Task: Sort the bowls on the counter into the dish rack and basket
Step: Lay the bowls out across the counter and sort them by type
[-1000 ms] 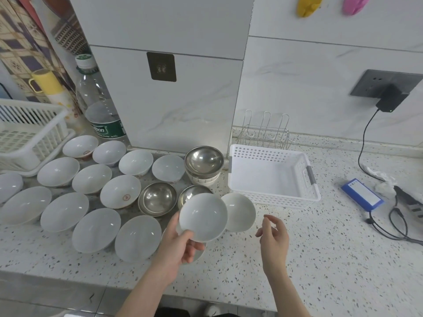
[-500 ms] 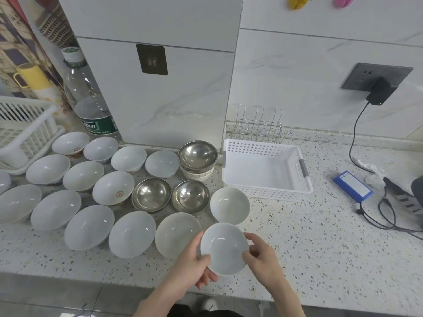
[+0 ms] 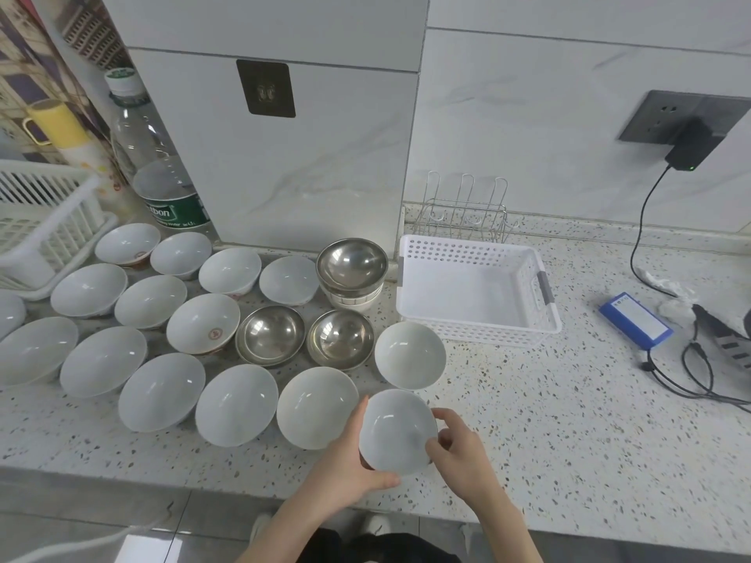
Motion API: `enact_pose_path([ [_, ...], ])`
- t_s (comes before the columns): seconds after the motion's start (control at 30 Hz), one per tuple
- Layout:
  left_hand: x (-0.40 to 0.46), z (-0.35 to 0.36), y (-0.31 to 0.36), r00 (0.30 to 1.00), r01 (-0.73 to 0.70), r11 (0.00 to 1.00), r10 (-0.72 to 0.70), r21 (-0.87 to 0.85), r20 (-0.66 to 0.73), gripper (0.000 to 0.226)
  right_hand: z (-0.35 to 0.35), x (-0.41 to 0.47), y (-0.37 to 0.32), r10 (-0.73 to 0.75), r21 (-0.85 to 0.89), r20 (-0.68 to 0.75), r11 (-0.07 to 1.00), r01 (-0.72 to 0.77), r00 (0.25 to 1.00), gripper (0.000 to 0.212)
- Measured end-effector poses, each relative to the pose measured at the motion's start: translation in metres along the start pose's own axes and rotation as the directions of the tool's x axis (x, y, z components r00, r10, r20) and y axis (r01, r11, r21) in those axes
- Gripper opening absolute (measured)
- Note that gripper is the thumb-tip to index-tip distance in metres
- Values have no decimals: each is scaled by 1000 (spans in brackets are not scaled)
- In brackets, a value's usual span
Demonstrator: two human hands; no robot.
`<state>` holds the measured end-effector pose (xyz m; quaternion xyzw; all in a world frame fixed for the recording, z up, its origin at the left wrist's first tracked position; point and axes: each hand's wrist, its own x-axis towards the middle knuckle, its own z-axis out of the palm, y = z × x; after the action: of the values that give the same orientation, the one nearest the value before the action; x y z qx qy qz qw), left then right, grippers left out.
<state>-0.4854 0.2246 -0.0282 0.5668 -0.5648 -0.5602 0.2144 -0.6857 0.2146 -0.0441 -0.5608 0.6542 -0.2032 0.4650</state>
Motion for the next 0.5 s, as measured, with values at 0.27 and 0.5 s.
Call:
enact_pose_path([
  [0.27, 3, 1, 4, 998, -43, 993, 47, 106, -31, 99, -1, 2, 2, 4, -15, 28, 1000, -4, 1000, 35],
  [0.5, 3, 1, 2, 999, 39, 986, -36, 162, -24, 113, -8, 4, 1, 82, 18, 79, 996, -84, 993, 33],
])
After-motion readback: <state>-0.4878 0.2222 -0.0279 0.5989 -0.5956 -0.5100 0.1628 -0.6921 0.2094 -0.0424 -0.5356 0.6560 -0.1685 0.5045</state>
